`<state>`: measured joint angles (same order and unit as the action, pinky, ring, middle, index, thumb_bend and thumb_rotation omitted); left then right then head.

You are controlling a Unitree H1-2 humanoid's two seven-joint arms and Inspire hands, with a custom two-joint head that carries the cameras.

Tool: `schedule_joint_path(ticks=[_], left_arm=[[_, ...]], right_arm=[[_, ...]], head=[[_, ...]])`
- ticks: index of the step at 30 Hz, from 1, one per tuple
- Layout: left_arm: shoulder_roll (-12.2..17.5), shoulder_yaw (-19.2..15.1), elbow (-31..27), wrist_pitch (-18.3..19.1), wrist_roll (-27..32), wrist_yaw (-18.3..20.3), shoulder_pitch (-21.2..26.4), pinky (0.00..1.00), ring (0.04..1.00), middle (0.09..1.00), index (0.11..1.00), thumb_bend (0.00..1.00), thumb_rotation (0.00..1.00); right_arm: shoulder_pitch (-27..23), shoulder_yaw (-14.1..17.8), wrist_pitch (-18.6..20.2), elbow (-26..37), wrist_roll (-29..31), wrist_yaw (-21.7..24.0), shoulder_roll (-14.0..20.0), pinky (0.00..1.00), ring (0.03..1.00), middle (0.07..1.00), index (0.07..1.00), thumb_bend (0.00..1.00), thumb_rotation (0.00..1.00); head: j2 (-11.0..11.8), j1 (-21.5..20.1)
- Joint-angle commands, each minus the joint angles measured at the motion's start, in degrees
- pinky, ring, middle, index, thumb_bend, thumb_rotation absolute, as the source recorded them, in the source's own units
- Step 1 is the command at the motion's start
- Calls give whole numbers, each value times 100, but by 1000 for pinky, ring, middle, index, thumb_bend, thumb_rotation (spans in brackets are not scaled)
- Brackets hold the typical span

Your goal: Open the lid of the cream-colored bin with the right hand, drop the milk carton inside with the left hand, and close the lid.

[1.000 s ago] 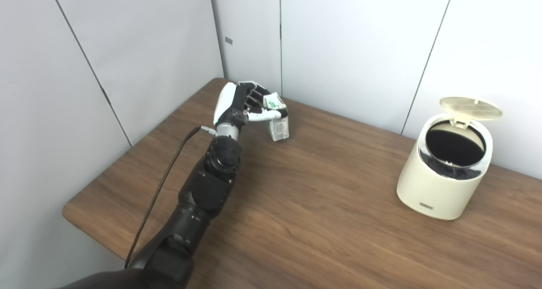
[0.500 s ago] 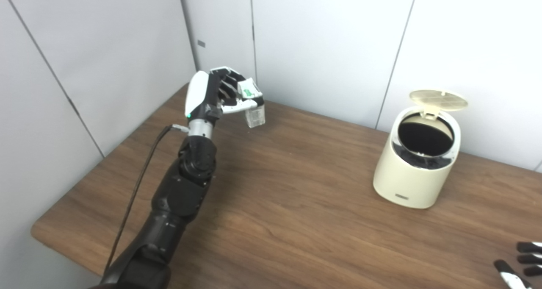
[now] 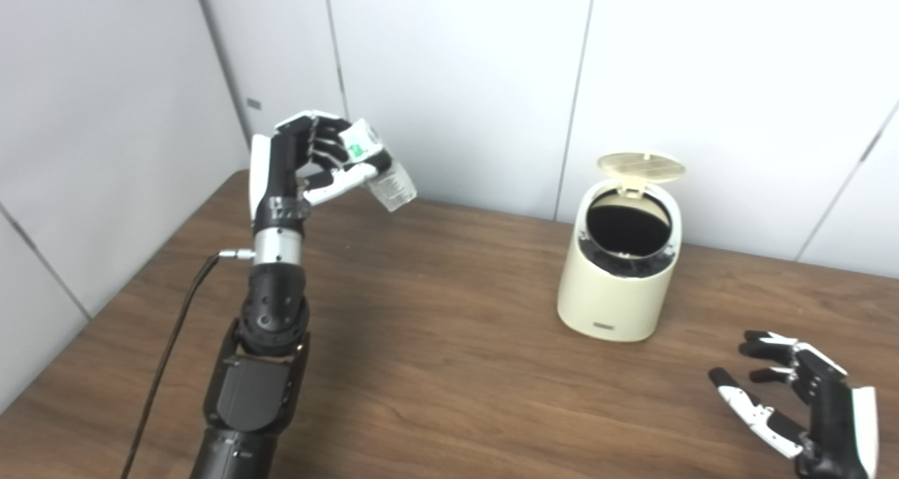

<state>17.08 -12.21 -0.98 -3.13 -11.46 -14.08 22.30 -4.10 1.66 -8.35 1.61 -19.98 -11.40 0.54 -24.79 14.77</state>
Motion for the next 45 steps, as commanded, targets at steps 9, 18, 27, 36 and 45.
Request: schedule_joint_path(ticks=[9,18,27,36,45], left_arm=[[-321,419,-783,-824,-37,232,14,339,433,495,486,503,0],[-587,982,-881,-1439,-540,527,-99,333,420,484,512,502,0],[-743,1496,-865,-2154,-1367,561,-22,366,446,486,489,504,0],[-791,2026,-619,-2378,-2007,224,114,382,470,493,460,504,0],[-677,2521,-23,-2379,-2363,-243,516,373,468,498,456,503,0]], right_arm=[[-167,-80,-249,-170,-27,-204,-38,560,668,695,681,182,0],[-171,-203,-364,-380,-119,-341,18,570,671,699,691,218,0],[-149,-259,-382,-419,-23,-382,-5,572,672,696,698,231,0],[-140,-331,-301,-405,-180,-481,-31,599,689,712,707,228,55],[-155,-374,-294,-492,-301,-577,-34,572,675,699,701,238,120]], head=[[36,-180],[54,-315],[29,-446],[-22,-598],[-25,-674]])
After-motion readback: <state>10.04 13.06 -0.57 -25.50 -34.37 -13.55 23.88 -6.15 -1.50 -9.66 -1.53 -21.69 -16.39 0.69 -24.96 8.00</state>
